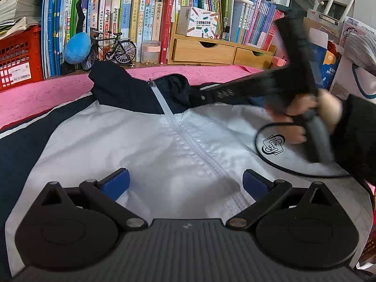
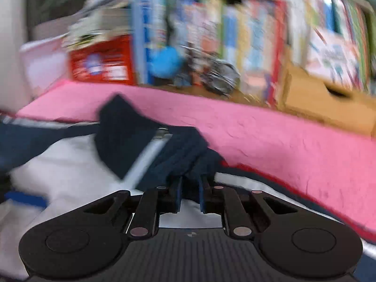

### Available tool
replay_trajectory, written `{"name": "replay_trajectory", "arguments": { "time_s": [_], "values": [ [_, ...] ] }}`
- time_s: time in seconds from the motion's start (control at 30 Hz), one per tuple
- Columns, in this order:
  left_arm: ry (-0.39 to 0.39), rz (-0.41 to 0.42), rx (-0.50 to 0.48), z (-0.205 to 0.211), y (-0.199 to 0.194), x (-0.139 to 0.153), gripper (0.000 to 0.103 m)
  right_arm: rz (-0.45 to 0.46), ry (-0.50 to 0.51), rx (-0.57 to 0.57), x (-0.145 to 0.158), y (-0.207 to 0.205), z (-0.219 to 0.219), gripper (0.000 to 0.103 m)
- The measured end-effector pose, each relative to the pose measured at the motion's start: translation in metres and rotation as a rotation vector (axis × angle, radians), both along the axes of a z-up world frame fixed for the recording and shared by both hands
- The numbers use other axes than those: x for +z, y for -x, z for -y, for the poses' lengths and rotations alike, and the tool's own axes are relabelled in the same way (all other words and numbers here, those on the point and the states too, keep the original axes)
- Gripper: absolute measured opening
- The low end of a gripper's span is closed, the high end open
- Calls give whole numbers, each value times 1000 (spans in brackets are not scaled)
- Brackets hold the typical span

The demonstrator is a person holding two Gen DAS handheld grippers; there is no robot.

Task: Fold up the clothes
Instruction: 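Grasp the navy collar with the right tool and pull it flat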

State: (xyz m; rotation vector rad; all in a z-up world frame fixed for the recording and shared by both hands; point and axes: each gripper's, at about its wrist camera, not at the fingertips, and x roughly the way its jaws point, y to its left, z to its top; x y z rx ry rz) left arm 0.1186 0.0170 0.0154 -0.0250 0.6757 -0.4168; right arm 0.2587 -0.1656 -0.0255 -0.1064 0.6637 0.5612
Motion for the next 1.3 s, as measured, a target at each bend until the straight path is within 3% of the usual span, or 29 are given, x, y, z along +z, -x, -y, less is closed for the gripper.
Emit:
{"name": "replay_trajectory", "arguments": {
  "time_s": [0.07,0.17,0.2,0.27,0.33,0.57,0.63,0.67,0.8,0.87,0.93,1.0,1.1,1.23,1.3],
  "values": [
    [2,-2,-1,-1,0,1,103,0,-23,-99,1,-18,3,2],
    [8,-5,-1,-2,0,2,103,65,-55,-307,17,-32,14,20],
    [9,-5,-1,-2,0,2,103,114,-67,-329,25,-29,19,20],
    [11,-7,-2,-2,1,3,103,174,-98,-256,38,-7,24,25],
    [12,-9,-2,-2,1,4,103,159,-92,-104,44,15,22,24],
    [18,-15,-2,-2,1,5,103,7,6,68,2,20,-18,23],
    [23,-18,-2,-3,0,5,103,-7,-6,-3,-3,-2,-24,15],
    [27,-19,-3,-3,0,5,103,-10,-16,-49,-4,-16,-27,1],
    [51,-25,-3,-6,0,6,103,-15,-25,-130,-3,-47,-40,1],
    [58,-27,-2,-7,0,7,103,14,10,-141,3,-38,-47,8],
    [60,-29,-2,-6,0,7,103,125,40,-94,17,-8,-54,12],
    [60,-33,-1,-6,-1,7,103,172,25,9,26,15,-62,15],
    [66,-34,0,-7,0,8,103,90,-16,218,28,34,-86,15],
    [77,-39,0,-9,-1,9,103,28,103,261,-5,20,-121,15],
    [83,-41,1,-10,-1,9,103,3,32,256,-13,-3,-119,14]
  ]
}}
